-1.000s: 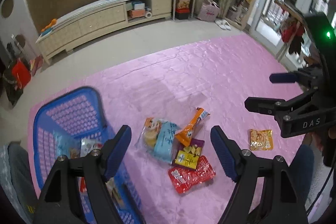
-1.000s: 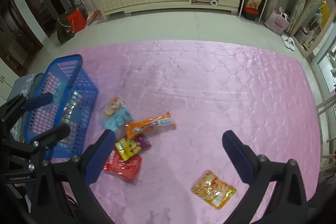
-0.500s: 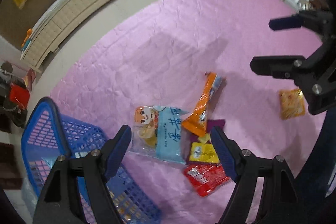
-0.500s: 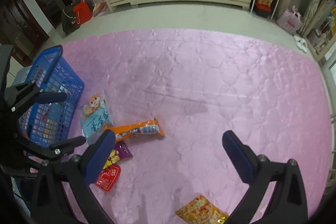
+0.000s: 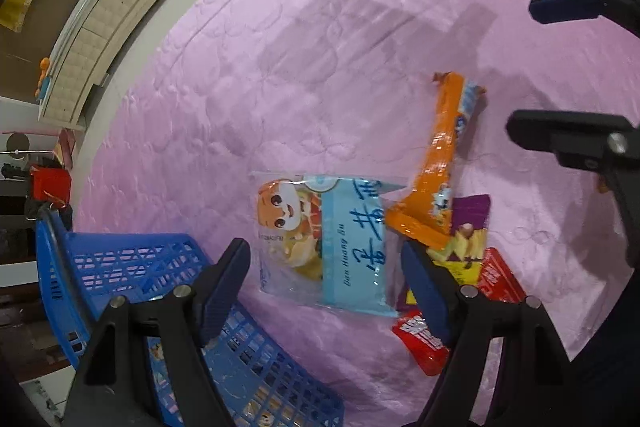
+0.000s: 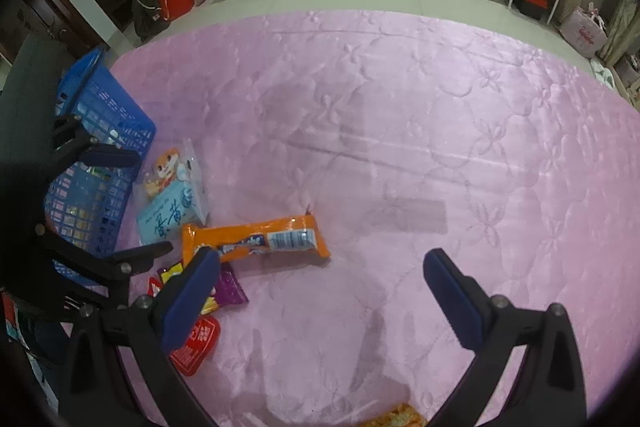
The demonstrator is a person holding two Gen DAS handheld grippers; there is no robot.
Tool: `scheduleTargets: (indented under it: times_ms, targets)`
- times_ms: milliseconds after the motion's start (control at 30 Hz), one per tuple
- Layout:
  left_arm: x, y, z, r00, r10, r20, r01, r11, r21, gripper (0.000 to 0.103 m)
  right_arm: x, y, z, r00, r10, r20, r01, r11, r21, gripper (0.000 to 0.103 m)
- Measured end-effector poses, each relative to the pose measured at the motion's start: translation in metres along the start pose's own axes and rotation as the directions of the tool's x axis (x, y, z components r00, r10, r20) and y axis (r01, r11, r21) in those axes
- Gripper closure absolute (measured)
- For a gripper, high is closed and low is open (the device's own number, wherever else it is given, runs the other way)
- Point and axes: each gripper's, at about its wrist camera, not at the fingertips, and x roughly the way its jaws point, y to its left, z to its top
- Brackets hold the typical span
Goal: Organize snacks
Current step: 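Grasp the blue-and-white cake bag with the left tool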
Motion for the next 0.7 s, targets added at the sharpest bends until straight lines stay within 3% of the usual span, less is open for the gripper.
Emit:
scheduleTargets:
  times_ms: [200,367,433,700]
  targets:
    - [0.022,0.016,0.011,0.996,-0.027,-0.087,0.019,0.996,-0.092,0.027,0.003,-0.004,0.001,1.000,0.026,0.005,-0.026,1.000,0.002,0.000]
    - [0.033,0.018,0.022,0.993,-0.019,-0.121,0.006,0.995,-0.104,0.028,0.000,-0.013,-0.002,0.999,0.045,0.022,-0.045,0.999,0.020,0.000]
    - [0.040,0.021,0.026,0.991,-0.033,-0.133,0.018,0.994,-0.112,0.039,-0.003,-0.017,-0.005,0.999,0.046,0.027,-0.046,0.999,0.026,0.000]
    - [0.031,0.002,0.018,0.996,-0.024,-0.085,0.015,0.995,-0.102,0.043,-0.012,-0.032,-0.017,0.999,0.023,0.022,-0.025,0.998,0.058,0.000]
